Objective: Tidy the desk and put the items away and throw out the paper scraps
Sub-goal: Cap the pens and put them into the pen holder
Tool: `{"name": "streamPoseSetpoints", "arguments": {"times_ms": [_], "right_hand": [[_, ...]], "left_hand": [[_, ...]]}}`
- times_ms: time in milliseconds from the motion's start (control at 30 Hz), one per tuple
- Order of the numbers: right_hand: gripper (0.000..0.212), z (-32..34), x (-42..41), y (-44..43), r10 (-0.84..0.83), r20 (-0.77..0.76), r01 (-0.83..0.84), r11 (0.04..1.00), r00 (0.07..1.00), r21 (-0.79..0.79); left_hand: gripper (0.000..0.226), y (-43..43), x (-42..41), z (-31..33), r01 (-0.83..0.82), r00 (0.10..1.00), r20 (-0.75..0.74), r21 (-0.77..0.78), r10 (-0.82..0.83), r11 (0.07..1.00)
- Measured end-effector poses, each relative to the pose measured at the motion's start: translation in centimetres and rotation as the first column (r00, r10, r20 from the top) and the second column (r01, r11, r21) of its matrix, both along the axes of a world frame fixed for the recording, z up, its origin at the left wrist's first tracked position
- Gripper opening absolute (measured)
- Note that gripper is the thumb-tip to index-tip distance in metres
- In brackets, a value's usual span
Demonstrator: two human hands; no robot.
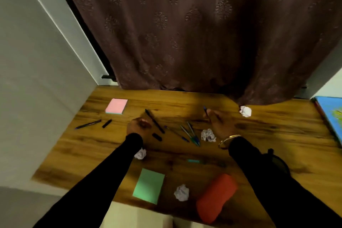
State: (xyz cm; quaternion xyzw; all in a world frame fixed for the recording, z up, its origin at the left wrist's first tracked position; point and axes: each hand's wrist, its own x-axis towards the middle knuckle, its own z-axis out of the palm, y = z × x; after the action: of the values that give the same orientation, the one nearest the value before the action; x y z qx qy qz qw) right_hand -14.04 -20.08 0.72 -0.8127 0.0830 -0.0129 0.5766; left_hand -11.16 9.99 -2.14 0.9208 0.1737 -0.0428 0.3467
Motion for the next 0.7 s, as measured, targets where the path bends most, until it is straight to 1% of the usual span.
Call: {"name": "streamPoseSetpoints", "arguments": {"times_ms": [33,67,133,167,200,233,267,333,367,400,433,467,500,567,600,633,667,700], "right_hand": [[0.027,-0.5,-0.3,0.7,-0.028,-0.001,0.028,1.0,1.0,0.006],[0.024,-1.1,-0.6,1.5,-0.036,-0.008,0.036,0.999,0.999,0.026],[0.017,-2.8,-1.4,2.5,-0.007,-0.031,0.007,1.0,1.0,0.004],[0.016,-3.9,-1.5,2.9,0.005,-0.065,-0.007,0.999,0.998,-0.032],[0.02,-5.0,-1.6,3.3,0.006,-0.082,-0.012,0.998,0.997,-0.065],[0.029,-5.5,-1.7,3.9,-0.001,-0.107,-0.01,0.995,0.994,-0.102],[0.034,-5.3,-1.8,4.4,0.008,-0.123,-0.021,0.994,0.992,-0.106],[0.025,-4.5,-2.1,5.3,0.035,-0.131,-0.034,0.999,0.991,0.008],[0.022,-4.2,-2.2,5.6,0.06,-0.135,-0.058,0.998,0.989,0.018],[0.019,-2.6,-2.7,6.4,0.085,-0.149,-0.084,0.996,0.985,0.013],[0.018,-2.7,-2.9,6.7,0.113,-0.146,-0.115,0.993,0.983,-0.007],[0.022,-4.1,-2.5,6.6,0.134,-0.115,-0.133,0.991,0.984,0.015],[0.026,-4.3,-2.4,6.7,0.141,-0.123,-0.139,0.99,0.982,0.02],[0.022,-4.7,-2.3,7.0,0.145,-0.13,-0.147,0.989,0.981,-0.008],[0.019,-4.8,-2.4,7.1,0.147,-0.129,-0.149,0.989,0.981,-0.006],[0.018,-4.6,-2.4,7.2,0.143,-0.117,-0.146,0.989,0.983,-0.015],[0.018,-4.6,-2.4,7.2,0.147,-0.108,-0.151,0.988,0.983,-0.026],[0.018,-4.4,-2.5,7.3,0.151,-0.109,-0.156,0.987,0.982,-0.035]], "left_hand": [[0.008,0.6,-0.1,-0.7,-0.023,0.998,-0.05,0.051,0.025,0.998],[0.016,1.3,-0.2,-1.5,-0.032,0.991,-0.126,0.112,0.046,0.993],[0.029,1.5,-0.4,-2.6,-0.011,0.958,-0.279,0.21,0.071,0.978],[0.037,1.5,-0.5,-2.7,0.0,0.946,-0.315,0.238,0.078,0.971],[0.047,1.1,-0.5,-2.9,0.009,0.939,-0.335,0.263,0.082,0.965],[0.056,0.6,-0.5,-3.1,0.042,0.934,-0.35,0.287,0.064,0.957],[0.064,-0.1,-0.3,-3.4,0.089,0.928,-0.372,0.306,0.034,0.948],[0.076,-1.6,0.1,-3.4,0.16,0.912,-0.408,0.295,-0.027,0.942],[0.078,-2.3,0.5,-3.3,0.194,0.898,-0.435,0.263,-0.063,0.945],[0.078,-2.9,0.9,-3.2,0.236,0.871,-0.481,0.228,-0.101,0.945],[0.075,-3.3,1.3,-3.1,0.257,0.84,-0.528,0.189,-0.123,0.948],[0.071,-3.6,1.4,-2.7,0.237,0.825,-0.552,0.148,-0.119,0.96],[0.066,-3.8,1.4,-2.4,0.235,0.818,-0.56,0.114,-0.133,0.965],[0.05,-4.0,1.1,-1.8,0.194,0.854,-0.496,0.023,-0.157,0.981],[0.036,-4.0,1.1,-1.4,0.113,0.884,-0.448,-0.076,-0.135,0.991],[0.02,-4.1,1.2,-0.9,0.046,0.909,-0.4,-0.175,-0.114,0.983],[0.01,-4.0,1.7,-0.7,0.002,0.927,-0.362,-0.264,-0.101,0.964],[0.008,-4.0,2.0,-0.3,-0.038,0.935,-0.344,-0.345,-0.089,0.938]]}}
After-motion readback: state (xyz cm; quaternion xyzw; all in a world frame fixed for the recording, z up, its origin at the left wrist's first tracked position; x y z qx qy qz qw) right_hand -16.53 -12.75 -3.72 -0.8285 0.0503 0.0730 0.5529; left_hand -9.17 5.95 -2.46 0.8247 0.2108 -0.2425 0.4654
